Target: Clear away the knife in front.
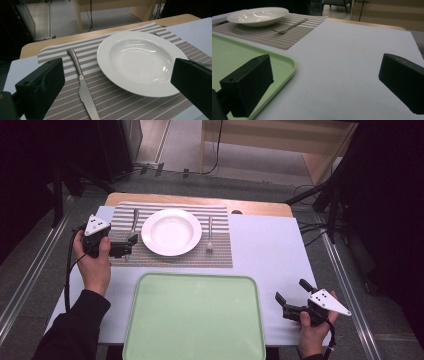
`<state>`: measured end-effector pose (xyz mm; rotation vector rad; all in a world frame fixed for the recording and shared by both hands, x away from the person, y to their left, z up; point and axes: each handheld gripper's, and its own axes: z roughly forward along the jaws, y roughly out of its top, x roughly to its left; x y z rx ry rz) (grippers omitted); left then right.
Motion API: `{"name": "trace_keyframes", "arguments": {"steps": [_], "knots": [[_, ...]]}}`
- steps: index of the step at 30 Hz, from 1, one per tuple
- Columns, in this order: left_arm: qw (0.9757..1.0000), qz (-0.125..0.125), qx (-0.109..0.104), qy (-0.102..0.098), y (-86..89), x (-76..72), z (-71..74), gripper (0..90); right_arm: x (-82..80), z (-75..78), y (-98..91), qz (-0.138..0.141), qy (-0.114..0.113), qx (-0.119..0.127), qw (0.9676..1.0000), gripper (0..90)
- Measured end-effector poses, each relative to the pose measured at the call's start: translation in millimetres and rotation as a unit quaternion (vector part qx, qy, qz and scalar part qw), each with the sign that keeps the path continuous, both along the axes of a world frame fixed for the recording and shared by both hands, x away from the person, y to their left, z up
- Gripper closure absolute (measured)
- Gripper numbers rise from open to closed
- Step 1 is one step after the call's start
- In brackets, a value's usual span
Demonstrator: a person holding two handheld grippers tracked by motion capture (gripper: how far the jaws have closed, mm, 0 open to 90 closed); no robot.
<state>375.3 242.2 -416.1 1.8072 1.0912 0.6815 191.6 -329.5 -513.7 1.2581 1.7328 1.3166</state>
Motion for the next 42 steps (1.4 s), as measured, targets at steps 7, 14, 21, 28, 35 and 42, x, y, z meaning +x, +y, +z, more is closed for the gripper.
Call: {"name": "trace_keyframes", "arguments": {"steps": [7, 14, 21, 28, 35, 42], "knots": [[0.9999, 0.003, 0.011, 0.011, 1.2, 15.2, 1.7, 0.0, 0.5, -0.2, 0.6, 0.001, 0.001, -0.001, 1.0000, 0.0], [0.9995, 0.004, 0.007, 0.032, 1.8, 35.7, 0.8, 0.0, 0.8, -0.3, 1.0, 0.002, 0.002, -0.004, 1.0000, 0.0], [0.9981, 0.003, 0.013, 0.060, 0.7, 54.8, -3.3, 0.0, 1.3, -0.5, 1.3, 0.002, 0.002, -0.004, 1.0000, 0.0], [0.9951, 0.010, 0.021, 0.096, 2.2, 72.3, -9.7, 5.2, 1.4, -0.6, 1.5, 0.001, 0.006, -0.005, 1.0000, 0.0], [0.9917, 0.017, 0.021, 0.126, 7.6, 90.9, -15.6, 6.1, 1.7, -0.8, 2.4, 0.001, 0.005, -0.007, 1.0000, 0.0], [0.9875, 0.023, 0.020, 0.155, 10.1, 105.1, -22.1, 6.4, 2.0, -0.9, 2.6, 0.001, 0.006, -0.010, 0.9999, 0.0]]}}
